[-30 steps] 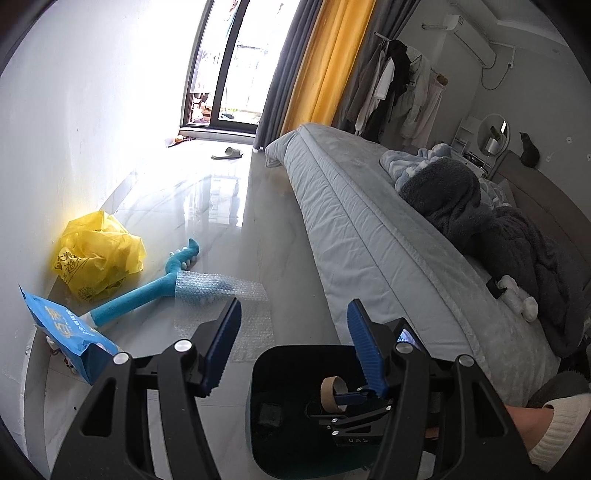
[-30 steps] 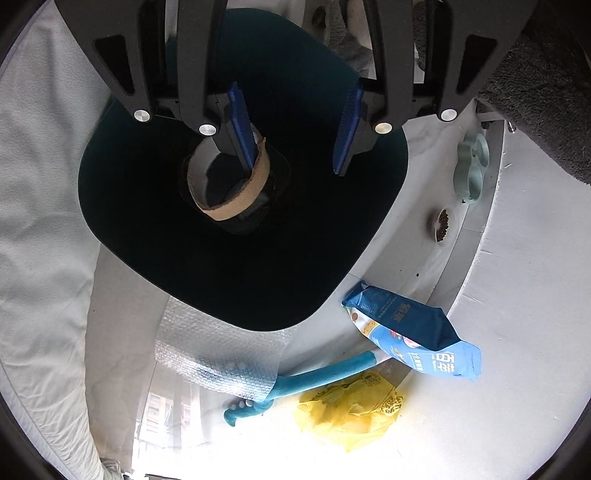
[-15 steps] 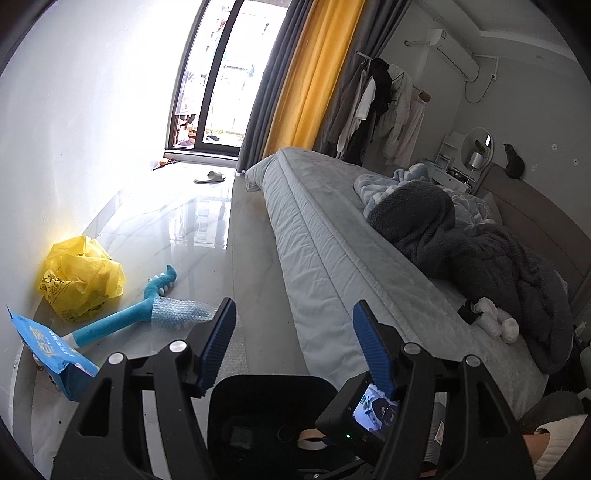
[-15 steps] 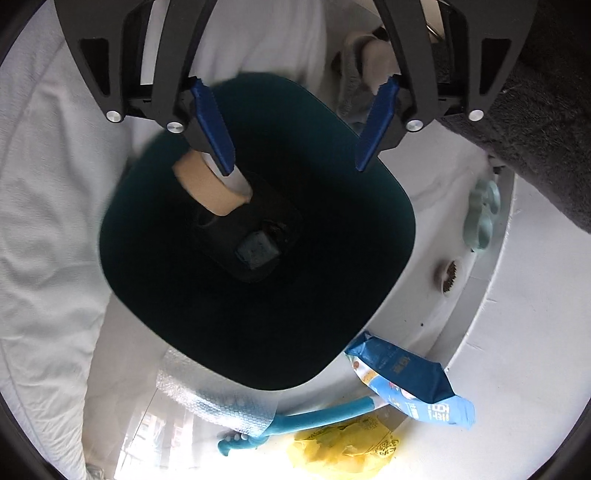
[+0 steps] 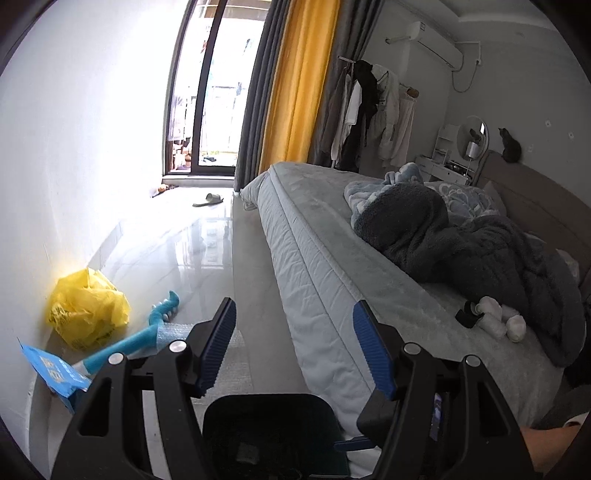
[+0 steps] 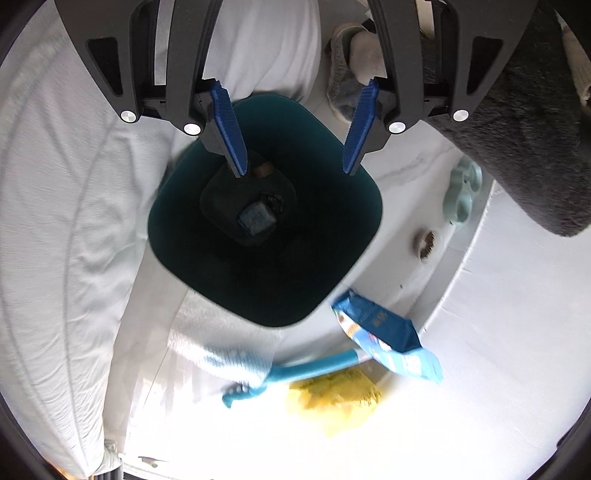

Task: Collect trash
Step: 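Move both open tools back over the bed toward the remaining trash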

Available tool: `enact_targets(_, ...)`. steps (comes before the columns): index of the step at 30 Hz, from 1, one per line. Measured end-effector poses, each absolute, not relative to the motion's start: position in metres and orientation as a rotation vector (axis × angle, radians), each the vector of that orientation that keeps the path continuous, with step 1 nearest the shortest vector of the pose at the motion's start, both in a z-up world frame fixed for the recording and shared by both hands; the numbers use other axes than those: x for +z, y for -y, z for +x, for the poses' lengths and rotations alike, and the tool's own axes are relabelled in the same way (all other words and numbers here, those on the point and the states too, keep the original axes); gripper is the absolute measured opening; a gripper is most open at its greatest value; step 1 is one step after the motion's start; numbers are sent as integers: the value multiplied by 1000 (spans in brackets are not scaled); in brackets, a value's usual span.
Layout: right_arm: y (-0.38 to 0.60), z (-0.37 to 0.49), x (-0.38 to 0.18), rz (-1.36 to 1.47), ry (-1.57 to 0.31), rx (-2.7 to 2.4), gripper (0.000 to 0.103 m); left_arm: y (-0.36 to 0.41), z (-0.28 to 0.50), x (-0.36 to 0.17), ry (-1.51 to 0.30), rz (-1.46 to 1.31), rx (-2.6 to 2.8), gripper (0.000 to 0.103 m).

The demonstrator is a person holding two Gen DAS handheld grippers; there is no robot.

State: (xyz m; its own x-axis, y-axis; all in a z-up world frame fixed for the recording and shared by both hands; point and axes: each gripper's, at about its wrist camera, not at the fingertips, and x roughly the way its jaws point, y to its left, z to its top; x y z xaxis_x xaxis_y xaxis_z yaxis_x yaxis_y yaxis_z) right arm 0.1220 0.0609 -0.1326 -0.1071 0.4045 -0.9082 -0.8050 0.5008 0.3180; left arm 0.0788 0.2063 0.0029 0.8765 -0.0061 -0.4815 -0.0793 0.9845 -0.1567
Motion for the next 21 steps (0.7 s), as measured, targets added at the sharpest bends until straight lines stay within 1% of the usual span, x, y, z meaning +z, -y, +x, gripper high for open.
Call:
enact_targets(2,-50,124,-124,-375,-1281,1062,55,-200,77,10,-484,-177,28,72)
enact_targets(10,-6,136,-84,-260,-1135,1066,55,-166,81,27,-447,-138,11,76)
enact_targets(15,30,148,-63,-193,-1062,1028,55,-149,88,30,-441,-152,-25,79)
enact_targets(18,52,155,-50,-168,-1018,997,55,-138,94,28,-448,-190,-55,83)
enact_targets(21,75,162,-42,-149,-985,960,56,-120,103,27,-466,-187,-94,84)
